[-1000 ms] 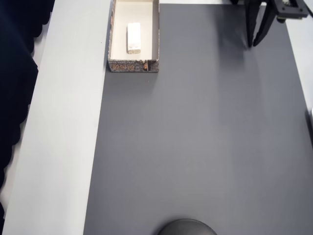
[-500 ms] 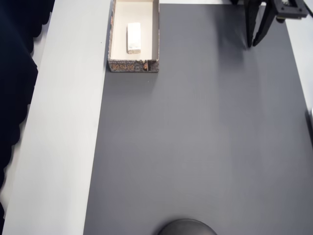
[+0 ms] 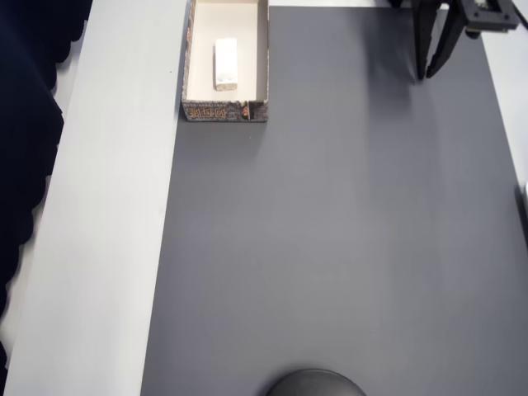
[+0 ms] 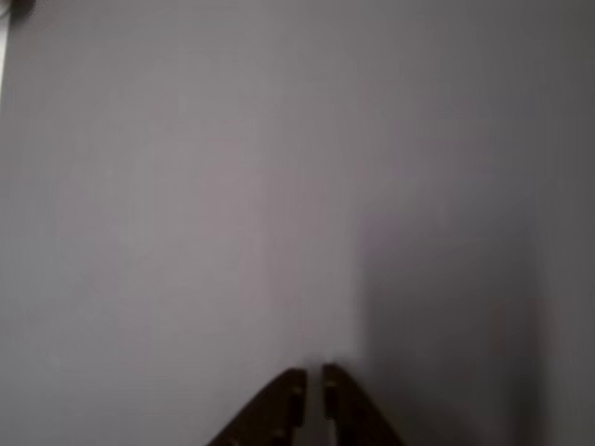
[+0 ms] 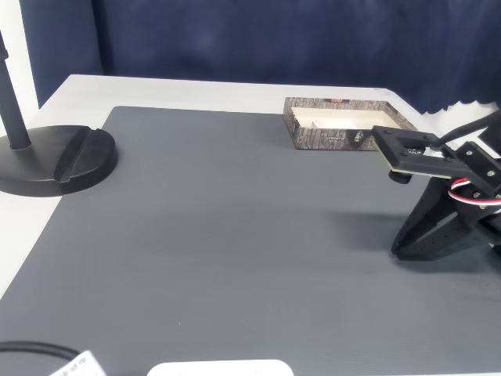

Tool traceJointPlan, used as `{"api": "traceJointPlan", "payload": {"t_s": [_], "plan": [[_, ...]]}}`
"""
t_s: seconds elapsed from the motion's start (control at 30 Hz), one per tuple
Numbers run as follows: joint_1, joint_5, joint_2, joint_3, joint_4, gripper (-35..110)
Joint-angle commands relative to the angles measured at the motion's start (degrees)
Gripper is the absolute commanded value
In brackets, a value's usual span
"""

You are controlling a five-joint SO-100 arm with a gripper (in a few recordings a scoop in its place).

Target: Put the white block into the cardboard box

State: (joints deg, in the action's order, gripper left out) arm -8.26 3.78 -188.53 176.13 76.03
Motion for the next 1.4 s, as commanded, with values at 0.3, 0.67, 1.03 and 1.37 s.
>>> {"api": "traceJointPlan", "payload": {"t_s": [0.3,0.67,1.03,1.37], "plan": [[0.7,-6.1,-1.9,1.1,0.3,-2],[0.7,-6.1,-1.9,1.1,0.3,-2],[0.7,-6.1,-1.9,1.1,0.3,-2],[0.7,-6.1,-1.9,1.1,0.3,-2]]}}
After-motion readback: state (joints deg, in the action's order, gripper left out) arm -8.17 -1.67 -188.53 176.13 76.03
